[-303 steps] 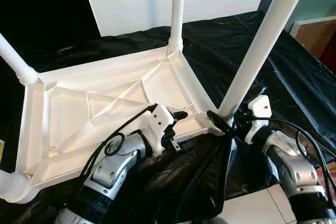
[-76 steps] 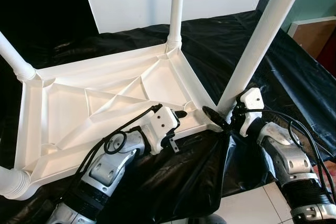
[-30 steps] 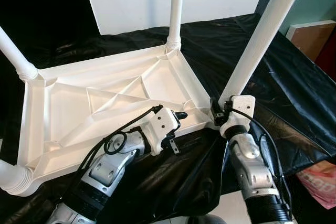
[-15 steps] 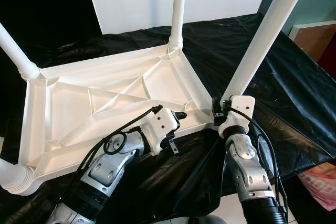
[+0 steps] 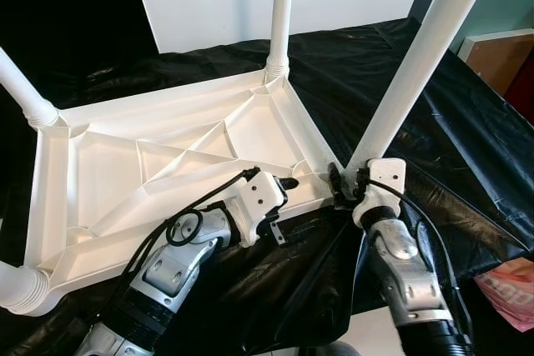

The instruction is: Building children table

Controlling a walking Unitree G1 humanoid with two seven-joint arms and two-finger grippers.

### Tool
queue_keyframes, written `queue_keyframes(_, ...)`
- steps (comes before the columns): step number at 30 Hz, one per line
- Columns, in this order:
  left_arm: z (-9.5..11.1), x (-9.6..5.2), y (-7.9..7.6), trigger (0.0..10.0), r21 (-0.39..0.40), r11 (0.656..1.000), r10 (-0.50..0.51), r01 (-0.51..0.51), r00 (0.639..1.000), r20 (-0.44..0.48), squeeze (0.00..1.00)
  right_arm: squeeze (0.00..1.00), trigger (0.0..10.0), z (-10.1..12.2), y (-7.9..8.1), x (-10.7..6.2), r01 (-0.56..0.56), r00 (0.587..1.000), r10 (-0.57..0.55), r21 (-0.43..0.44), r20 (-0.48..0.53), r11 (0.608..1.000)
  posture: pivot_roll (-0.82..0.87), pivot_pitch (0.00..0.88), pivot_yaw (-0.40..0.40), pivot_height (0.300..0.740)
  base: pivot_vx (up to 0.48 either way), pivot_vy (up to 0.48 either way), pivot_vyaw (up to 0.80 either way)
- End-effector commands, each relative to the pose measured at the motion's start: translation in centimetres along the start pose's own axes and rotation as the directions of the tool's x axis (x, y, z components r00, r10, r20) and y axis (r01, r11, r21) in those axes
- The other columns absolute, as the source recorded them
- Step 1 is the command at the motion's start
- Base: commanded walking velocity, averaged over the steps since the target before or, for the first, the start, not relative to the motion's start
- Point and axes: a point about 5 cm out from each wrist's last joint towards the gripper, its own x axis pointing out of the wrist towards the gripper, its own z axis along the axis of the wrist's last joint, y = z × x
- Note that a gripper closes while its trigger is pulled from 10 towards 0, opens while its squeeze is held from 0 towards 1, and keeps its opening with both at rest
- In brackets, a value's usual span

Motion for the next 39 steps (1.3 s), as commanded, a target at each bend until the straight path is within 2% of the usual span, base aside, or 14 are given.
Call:
queue_keyframes(1,-0.1,0.1,-0.7,10.0,-0.001,0.998,-0.061,0.061,0.998,-0.005,0.0,0.0,10.0,0.0,-0.6,-0.1,-0.09,0.996,0.09,0.001,0.003,0.996,-0.01,0.093,-0.038,0.74,0.0,0.0,0.0)
queue_keyframes(2,-0.1,0.1,-0.7,10.0,-0.001,0.998,-0.061,0.061,0.998,-0.005,0.0,0.0,10.0,0.0,-0.6,-0.1,-0.09,0.996,0.09,0.001,0.003,0.996,-0.01,0.093,-0.038,0.74,0.0,0.0,0.0)
queue_keyframes(7,-0.1,0.0,-0.6,10.0,-0.002,0.998,-0.058,0.058,0.998,-0.005,0.0,0.0,10.0,0.6,-2.3,0.6,-0.263,0.965,0.263,-0.054,-0.012,0.963,-0.01,0.097,-0.034,0.74,0.0,0.0,0.0)
queue_keyframes(14,-0.1,0.0,-0.5,10.0,-0.001,0.999,-0.053,0.053,0.999,-0.006,0.0,0.0,10.0,0.7,-2.4,1.3,-0.375,0.927,0.374,-0.077,-0.032,0.924,0.0,0.099,-0.033,0.74,0.0,0.0,0.0)
queue_keyframes(16,0.0,0.0,-0.4,10.0,0.001,0.999,-0.048,0.048,0.999,-0.006,0.0,0.0,10.0,0.7,-2.3,1.8,-0.442,0.897,0.44,-0.085,-0.047,0.893,0.0,0.1,-0.031,0.74,0.0,0.0,0.0)
queue_keyframes(17,0.0,0.0,-0.4,10.0,0.001,0.999,-0.048,0.048,0.999,-0.006,0.0,0.0,10.0,0.7,-2.3,1.8,-0.442,0.897,0.44,-0.085,-0.047,0.893,0.0,0.1,-0.031,0.74,0.0,0.0,0.0)
queue_keyframes(19,0.1,-0.1,-0.2,10.0,0.004,0.999,-0.044,0.044,0.999,-0.005,0.0,0.0,10.0,0.7,-2.2,2.4,-0.484,0.875,0.481,-0.108,-0.061,0.868,0.01,0.101,-0.031,0.74,0.0,0.0,0.0)
queue_keyframes(26,0.2,-0.1,-0.1,10.0,0.007,0.999,-0.04,0.04,0.999,-0.005,0.0,0.0,10.0,0.8,-2.4,3.1,-0.509,0.861,0.504,-0.125,-0.071,0.852,0.01,0.101,-0.032,0.74,0.0,0.0,0.0)
queue_keyframes(27,0.2,-0.1,-0.1,10.0,0.007,0.999,-0.038,0.038,0.999,-0.005,0.0,0.0,8.6,0.9,-2.6,3.3,-0.514,0.858,0.509,-0.132,-0.072,0.848,0.02,0.099,-0.037,0.74,0.0,0.0,0.0)
queue_keyframes(28,0.2,-0.1,-0.1,10.0,0.008,0.999,-0.035,0.036,0.999,-0.005,0.0,0.0,4.7,0.9,-2.8,3.5,-0.52,0.854,0.515,-0.134,-0.073,0.843,0.02,0.099,-0.04,0.74,0.0,0.0,0.0)
queue_keyframes(29,0.2,-0.1,-0.1,10.0,0.008,0.999,-0.035,0.036,0.999,-0.005,0.0,0.0,4.7,0.9,-2.8,3.5,-0.52,0.854,0.515,-0.134,-0.073,0.843,0.02,0.099,-0.04,0.74,0.0,0.0,0.0)
queue_keyframes(30,0.2,-0.1,-0.1,10.0,0.007,0.999,-0.032,0.032,0.999,-0.004,0.0,0.0,0.0,0.9,-2.9,3.5,-0.526,0.85,0.521,-0.137,-0.074,0.839,0.02,0.099,-0.041,0.74,0.0,0.0,0.0)
queue_keyframes(38,0.2,-0.1,-0.1,10.0,0.005,1.0,-0.022,0.022,1.0,-0.003,0.0,0.0,0.0,0.3,-3.2,3.1,-0.544,0.839,0.536,-0.127,-0.093,0.83,0.02,0.101,-0.049,0.74,0.0,0.0,0.0)
queue_keyframes(39,0.2,-0.1,-0.1,10.0,0.005,1.0,-0.021,0.021,1.0,-0.003,0.0,0.0,4.9,0.2,-3.2,3.1,-0.542,0.84,0.534,-0.121,-0.094,0.832,0.02,0.101,-0.05,0.74,0.0,0.0,0.0)
